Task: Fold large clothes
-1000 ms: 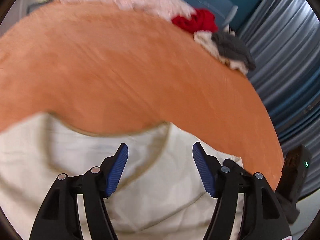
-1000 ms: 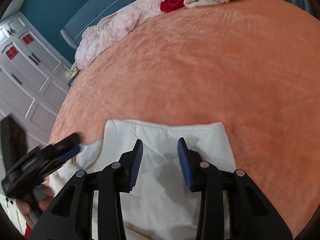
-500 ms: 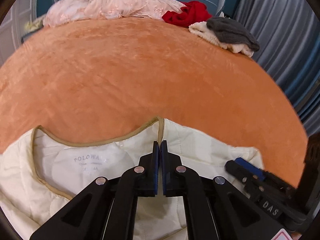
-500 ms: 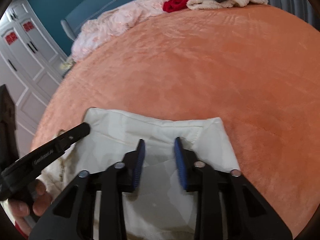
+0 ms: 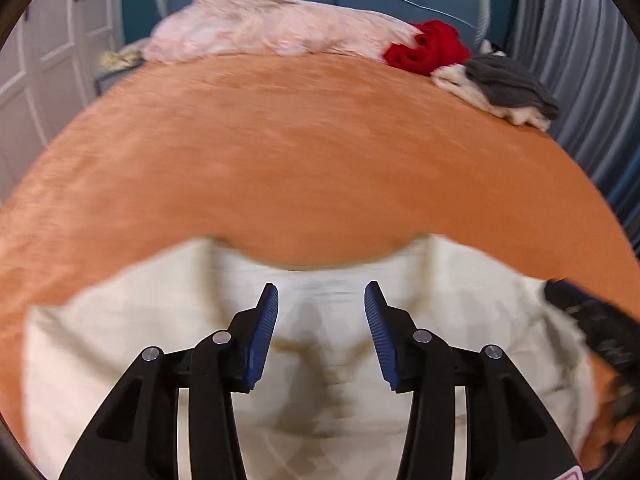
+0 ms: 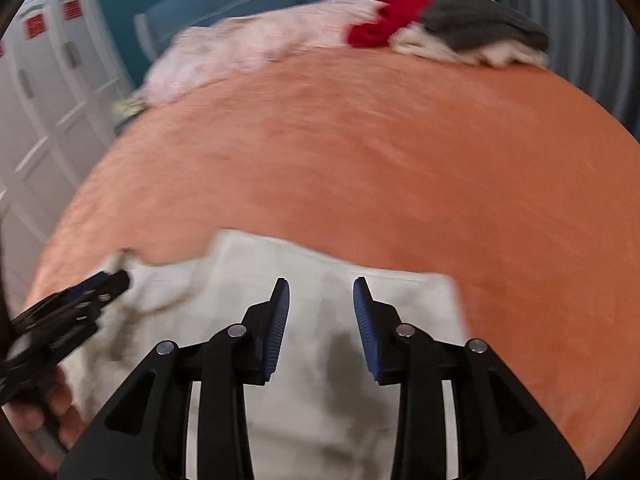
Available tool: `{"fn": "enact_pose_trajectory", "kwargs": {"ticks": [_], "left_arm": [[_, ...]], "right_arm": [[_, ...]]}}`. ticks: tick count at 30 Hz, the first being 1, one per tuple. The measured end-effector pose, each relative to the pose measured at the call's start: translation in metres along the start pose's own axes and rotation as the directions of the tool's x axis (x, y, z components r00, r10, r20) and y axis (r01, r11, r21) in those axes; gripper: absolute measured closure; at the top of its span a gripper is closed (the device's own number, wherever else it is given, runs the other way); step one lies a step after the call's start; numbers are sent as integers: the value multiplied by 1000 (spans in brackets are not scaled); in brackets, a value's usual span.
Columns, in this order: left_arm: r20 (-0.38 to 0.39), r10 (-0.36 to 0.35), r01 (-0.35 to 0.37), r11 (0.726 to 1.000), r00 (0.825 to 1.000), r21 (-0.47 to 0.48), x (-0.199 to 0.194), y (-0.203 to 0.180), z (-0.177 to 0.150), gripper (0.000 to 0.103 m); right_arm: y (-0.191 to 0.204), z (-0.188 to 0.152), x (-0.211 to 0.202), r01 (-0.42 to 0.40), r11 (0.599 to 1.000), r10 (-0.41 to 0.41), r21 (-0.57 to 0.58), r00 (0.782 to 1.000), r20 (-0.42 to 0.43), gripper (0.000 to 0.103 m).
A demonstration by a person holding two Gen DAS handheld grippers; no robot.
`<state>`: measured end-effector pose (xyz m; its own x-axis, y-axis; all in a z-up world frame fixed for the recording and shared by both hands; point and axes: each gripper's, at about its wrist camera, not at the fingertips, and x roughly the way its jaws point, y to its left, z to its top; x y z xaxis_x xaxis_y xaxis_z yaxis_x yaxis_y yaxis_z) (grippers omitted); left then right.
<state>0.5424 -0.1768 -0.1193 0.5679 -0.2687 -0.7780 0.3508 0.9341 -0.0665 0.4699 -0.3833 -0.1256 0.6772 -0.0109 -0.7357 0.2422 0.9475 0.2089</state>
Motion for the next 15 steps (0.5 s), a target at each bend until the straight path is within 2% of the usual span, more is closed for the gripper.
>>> {"fn": "enact_pose_trajectory", "kwargs": {"ticks": [3,4,5,6,7,10,15], "left_arm": [[-18,86,-85,996,996,22,6,28,4,61],[-33,91,-90,996,995,29,11,31,3,64],[-52,101,-99,994,994,39,17,34,3,67],[-67,104,-101,994,992,43,24,35,1,74],[-85,104,-101,994,991,45,32,37,-2,81],[-94,110,-108,994,989,29,47,41,-14,81],[-37,136,-135,990,990,40,51,38,-24,80]], "right_arm": [[51,4,12,-99,990,96,-100,995,-39,71],[68,4,22,-135,982,127,-129,990,-68,75],[79,3,32,-154,977,142,-148,986,-92,90],[93,0,47,-167,971,144,-173,980,-134,96],[101,-3,63,-170,969,140,-179,975,-171,96],[104,-15,93,-152,971,110,-182,969,-222,99],[90,-17,100,-182,977,159,-112,969,-188,103]]}}
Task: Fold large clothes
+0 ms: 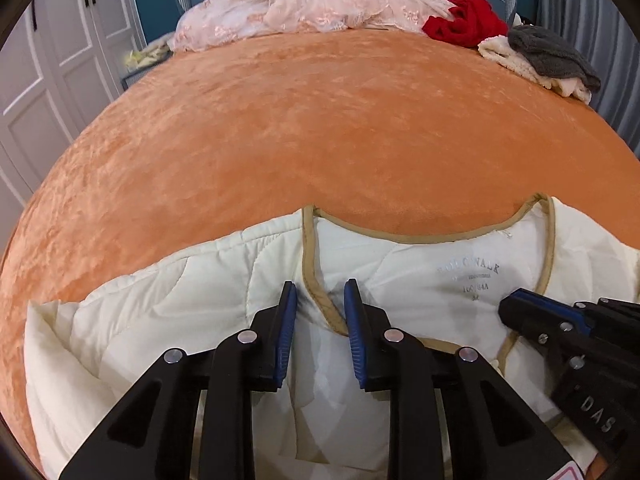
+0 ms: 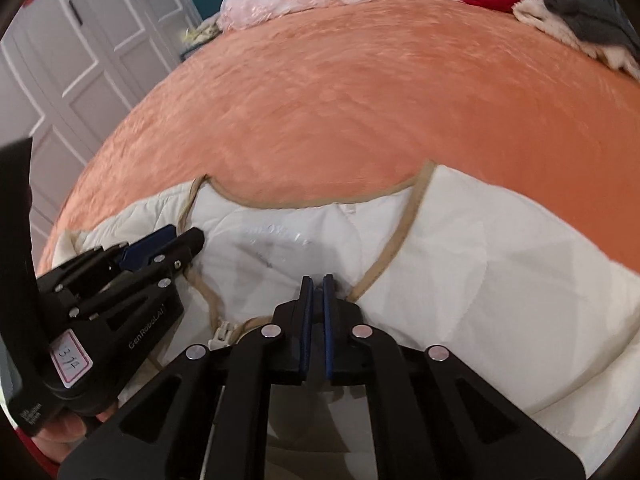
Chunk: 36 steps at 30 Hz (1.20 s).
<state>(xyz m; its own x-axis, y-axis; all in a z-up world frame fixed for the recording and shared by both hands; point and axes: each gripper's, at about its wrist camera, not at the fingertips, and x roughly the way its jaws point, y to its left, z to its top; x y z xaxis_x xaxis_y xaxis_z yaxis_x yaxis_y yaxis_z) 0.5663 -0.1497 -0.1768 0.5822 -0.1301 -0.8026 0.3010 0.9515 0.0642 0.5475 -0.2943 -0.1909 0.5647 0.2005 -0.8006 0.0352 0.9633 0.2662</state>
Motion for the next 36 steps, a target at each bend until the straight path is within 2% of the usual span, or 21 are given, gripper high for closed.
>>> {"fn": "enact_pose_trajectory", "kwargs": {"ticks": [4,9,26,28,30,31,32,33,34,35,36], "left_arm": [[23,13,-13,1000,1000,7,0,-2,-3,80],[41,15,-15,1000,999,4,3,-1,-5,80],[52,34,-34,999,998,6,5,-5,-5,78],[45,42,-42,999,998,-7,0,-4,-1,72],[53,80,-76,994,995,-76,-19,7,2,69],[79,82,-69,986,994,-150,-38,19,0,55],[109,60,-35,976,992,-217,-58,31,-4,45],[140,33,5,965,990,-264,-78,42,-10,34],[173,-2,52,957,985,-285,-100,54,-18,31],[181,-18,70,957,983,-281,-116,61,-26,30],[165,-24,67,963,986,-260,-136,70,-38,29]], "right_arm": [[-3,-6,0,9,999,-11,39,999,51,103],[2,-9,1,52,998,-54,19,996,76,103],[-7,-7,3,4,998,-10,58,996,92,103],[-6,-8,-13,63,995,-73,73,985,153,103],[-5,-12,-51,103,989,-128,106,954,270,98],[-5,-16,-74,91,989,-125,117,938,325,98],[-7,-22,-103,70,990,-110,123,928,357,94],[-8,-29,-122,53,991,-95,123,927,363,88],[-11,-39,-142,44,992,-86,122,925,369,74],[-16,-57,-170,46,992,-88,119,923,375,58],[-22,-73,-188,58,991,-98,118,923,371,55]]}}
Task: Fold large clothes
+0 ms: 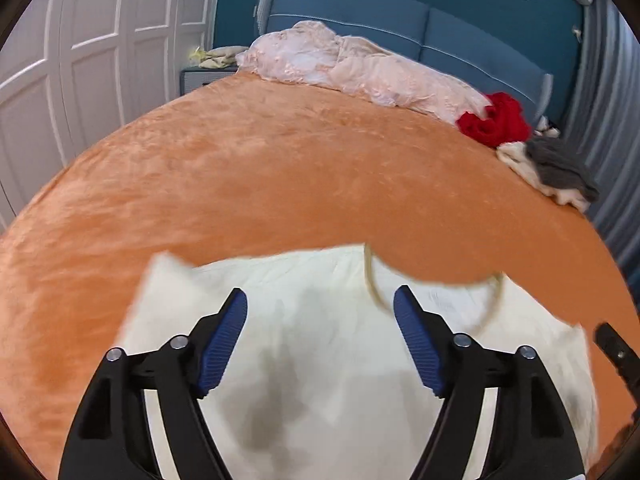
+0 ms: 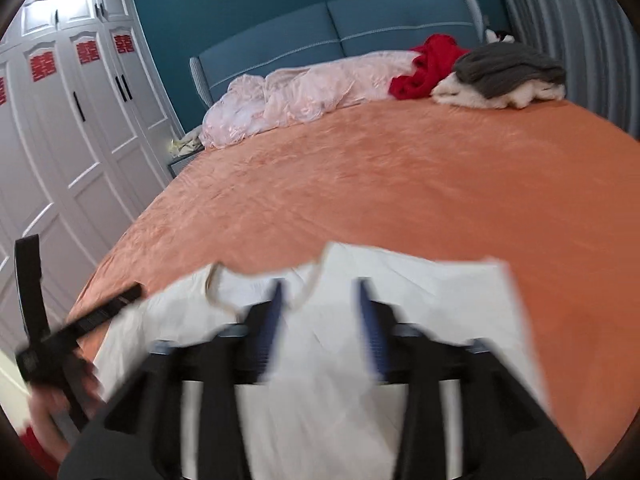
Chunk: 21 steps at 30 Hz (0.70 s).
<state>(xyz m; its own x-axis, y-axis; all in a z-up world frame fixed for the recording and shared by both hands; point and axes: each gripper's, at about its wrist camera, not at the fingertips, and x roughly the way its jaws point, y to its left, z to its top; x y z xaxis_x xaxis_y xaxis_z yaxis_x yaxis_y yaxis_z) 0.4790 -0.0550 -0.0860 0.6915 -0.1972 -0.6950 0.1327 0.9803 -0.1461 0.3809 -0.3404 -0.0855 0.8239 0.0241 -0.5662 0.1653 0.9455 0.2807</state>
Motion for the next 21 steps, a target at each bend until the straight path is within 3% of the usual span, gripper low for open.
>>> {"fn": "enact_pose_trajectory", "kwargs": {"ticks": [3,6,10,13,17,19,21], "left_arm": [[-59,4,-2,999,998,47,-48,31,-29,29],[-153,16,-8,999,988,53,-95,71,-78,29],[-243,19,-23,1000,970,-12,-152,121,-144,29],[-338,-17,-20,994,941,-105,-177,149,-197,29],[-380,-131,22,961,916,-277,-188,167,-236,29],[-341,-136,23,949,930,-314,-194,165,-242,29],[-336,-157,44,946,929,-321,-194,159,-242,29]], "right_arm": [[-36,-37,-70,49,999,-49,0,995,-88,53],[-66,-83,-132,93,996,-88,18,981,-172,42],[-96,-153,-199,99,990,-63,101,949,-309,38],[-111,-197,-234,97,979,-27,178,932,-361,38],[-122,-231,-248,78,954,40,288,922,-384,38],[-124,-239,-248,69,940,67,335,923,-379,36],[-122,-244,-246,36,917,118,398,928,-354,36]]}}
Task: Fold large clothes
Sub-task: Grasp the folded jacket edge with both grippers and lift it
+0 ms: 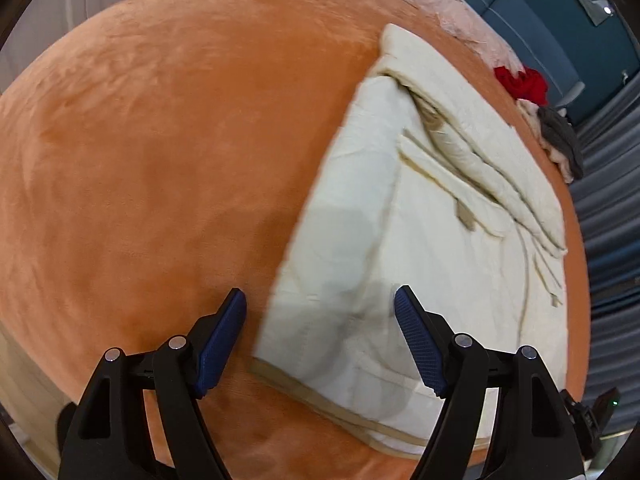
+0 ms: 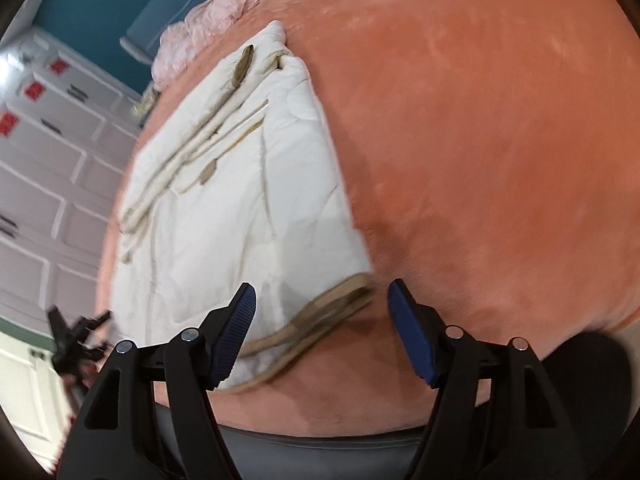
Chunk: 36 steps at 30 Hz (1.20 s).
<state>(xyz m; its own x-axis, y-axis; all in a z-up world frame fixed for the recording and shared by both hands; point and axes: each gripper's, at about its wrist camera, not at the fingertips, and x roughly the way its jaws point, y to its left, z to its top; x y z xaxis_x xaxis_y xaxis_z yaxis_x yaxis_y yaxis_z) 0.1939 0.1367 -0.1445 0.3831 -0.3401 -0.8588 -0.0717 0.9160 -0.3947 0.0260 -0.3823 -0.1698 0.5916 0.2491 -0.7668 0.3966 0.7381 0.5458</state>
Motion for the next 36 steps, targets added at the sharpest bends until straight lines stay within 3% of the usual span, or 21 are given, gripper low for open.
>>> {"fn": "enact_pose_trajectory", "kwargs": {"ticks": [1,2,3,4,5,7,10,15,19,22,25,28,32,36], "left_arm": [[-2,-16,16,1000,1000,-4,2,-5,0,30],[-3,-19,19,1000,1000,-3,3,-7,-1,32],[-3,-12,12,1000,1000,2,2,-9,-5,41],[-6,-18,18,1000,1000,16,2,-13,-6,63],[-12,-11,11,999,1000,35,2,-17,-7,72],[-2,7,-7,998,1000,60,-4,-18,-6,89],[33,-12,9,996,999,87,-30,-20,-9,97],[54,-16,6,984,998,179,-80,-24,-26,99],[18,22,-26,953,1000,301,-116,-28,-66,99],[-41,50,-31,928,998,371,-151,-21,-108,99],[-85,54,-19,931,995,365,-181,-11,-137,99],[-61,46,-22,938,997,347,-213,-9,-152,99],[26,-21,11,944,999,330,-233,-27,-129,99],[145,-65,11,939,987,344,-224,-56,-75,98]], "right_arm": [[3,-2,2,-24,1000,24,11,1000,0,38],[6,-2,5,-51,998,51,20,999,1,48],[9,-3,6,-56,998,56,26,998,9,57],[13,-2,8,-62,998,62,25,998,8,79],[18,-1,8,-54,998,54,22,998,16,94],[23,2,3,-50,999,49,18,998,34,98],[33,1,-16,-46,999,48,-27,997,69,100],[51,-9,-54,-3,988,14,-155,997,70,101],[61,-39,-83,62,950,-70,-306,997,-14,101],[63,-74,-115,93,904,-150,-418,983,-106,101],[61,-106,-150,88,891,-182,-446,968,-171,101],[69,-118,-179,68,899,-161,-432,970,-184,101],[97,-84,-197,41,901,-73,-431,996,-58,100],[114,-18,-181,-1,930,38,-367,995,93,100]]}}
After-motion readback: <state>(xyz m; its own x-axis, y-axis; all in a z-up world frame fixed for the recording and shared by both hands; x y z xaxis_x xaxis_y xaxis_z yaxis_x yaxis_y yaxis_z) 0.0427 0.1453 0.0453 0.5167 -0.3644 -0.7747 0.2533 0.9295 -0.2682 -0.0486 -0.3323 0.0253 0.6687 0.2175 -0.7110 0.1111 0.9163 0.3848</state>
